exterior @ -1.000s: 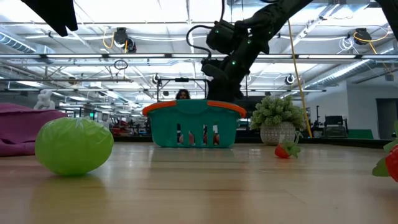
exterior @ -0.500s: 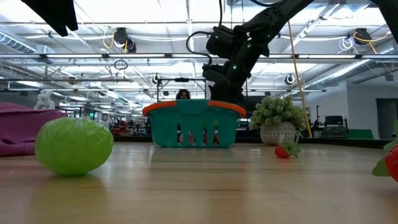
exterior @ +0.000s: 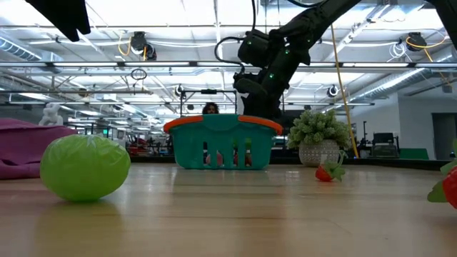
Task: Pick and placing Produce into tupperware
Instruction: Put the green star fruit into the blue basket, then put the top red strawberry into the blue basket
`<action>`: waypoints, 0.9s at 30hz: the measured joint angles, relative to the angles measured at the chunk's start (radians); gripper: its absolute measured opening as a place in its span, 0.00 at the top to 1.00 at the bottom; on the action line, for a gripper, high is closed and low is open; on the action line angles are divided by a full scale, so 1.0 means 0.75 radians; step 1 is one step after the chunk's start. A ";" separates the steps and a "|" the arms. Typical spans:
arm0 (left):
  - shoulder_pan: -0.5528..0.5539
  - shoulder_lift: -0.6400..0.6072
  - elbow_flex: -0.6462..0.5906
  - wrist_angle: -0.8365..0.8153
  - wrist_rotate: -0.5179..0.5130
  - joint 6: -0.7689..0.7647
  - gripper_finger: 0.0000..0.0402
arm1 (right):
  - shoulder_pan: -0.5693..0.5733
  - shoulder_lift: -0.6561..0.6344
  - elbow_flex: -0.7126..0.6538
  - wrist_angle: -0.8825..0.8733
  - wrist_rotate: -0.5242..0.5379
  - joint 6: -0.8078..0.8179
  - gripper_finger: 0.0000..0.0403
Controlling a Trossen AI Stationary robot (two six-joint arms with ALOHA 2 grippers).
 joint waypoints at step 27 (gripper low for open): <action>0.000 0.000 0.000 -0.001 0.006 -0.001 0.23 | 0.003 -0.043 0.016 0.148 -0.075 -0.070 0.52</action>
